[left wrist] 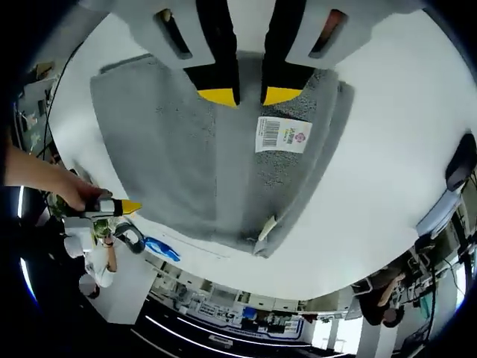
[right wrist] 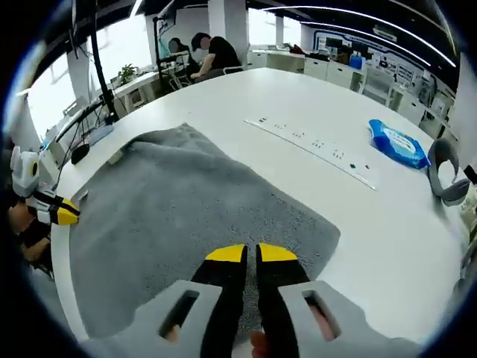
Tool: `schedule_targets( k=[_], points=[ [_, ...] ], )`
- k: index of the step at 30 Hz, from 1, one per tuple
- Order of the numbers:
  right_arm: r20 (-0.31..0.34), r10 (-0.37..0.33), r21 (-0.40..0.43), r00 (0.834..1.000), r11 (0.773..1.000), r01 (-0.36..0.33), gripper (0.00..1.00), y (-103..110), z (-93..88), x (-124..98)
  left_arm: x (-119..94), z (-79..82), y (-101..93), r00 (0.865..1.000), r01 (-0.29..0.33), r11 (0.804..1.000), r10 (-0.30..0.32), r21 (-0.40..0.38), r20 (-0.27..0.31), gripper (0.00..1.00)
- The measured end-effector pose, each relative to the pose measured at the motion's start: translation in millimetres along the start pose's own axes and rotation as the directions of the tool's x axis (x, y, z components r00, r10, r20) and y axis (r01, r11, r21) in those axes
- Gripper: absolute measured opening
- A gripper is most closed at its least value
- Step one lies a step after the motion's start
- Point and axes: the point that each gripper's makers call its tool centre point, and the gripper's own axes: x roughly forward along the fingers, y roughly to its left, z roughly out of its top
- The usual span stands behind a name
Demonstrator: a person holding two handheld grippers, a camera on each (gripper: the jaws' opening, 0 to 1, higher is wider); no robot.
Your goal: Fold the towel on the table until its edges align and the towel forms a compact rectangular stack.
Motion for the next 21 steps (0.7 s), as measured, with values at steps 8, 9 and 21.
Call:
schedule_targets(
  k=[8,9,21],
  points=[
    [-0.076,-0.032,-0.112,0.997,0.993,0.023,0.00,1.5,-17.1,4.0,-0.4,-2.4,5.6,0.998,-0.054,0.995,0.058,0.083,-0.040,0.01],
    [-0.075,-0.035,-0.120,0.997,0.992,0.026,0.00,2.1,-17.7,3.8,-0.2,-2.2,4.7,0.997,-0.055,0.993,0.060,0.099,-0.045,0.01],
    [-0.110,-0.044,-0.099,0.993,0.995,0.033,0.00,-2.6,-24.0,1.4,1.6,-2.4,7.4,0.988,-0.094,0.962,0.121,0.255,-0.095,0.00]
  ],
)
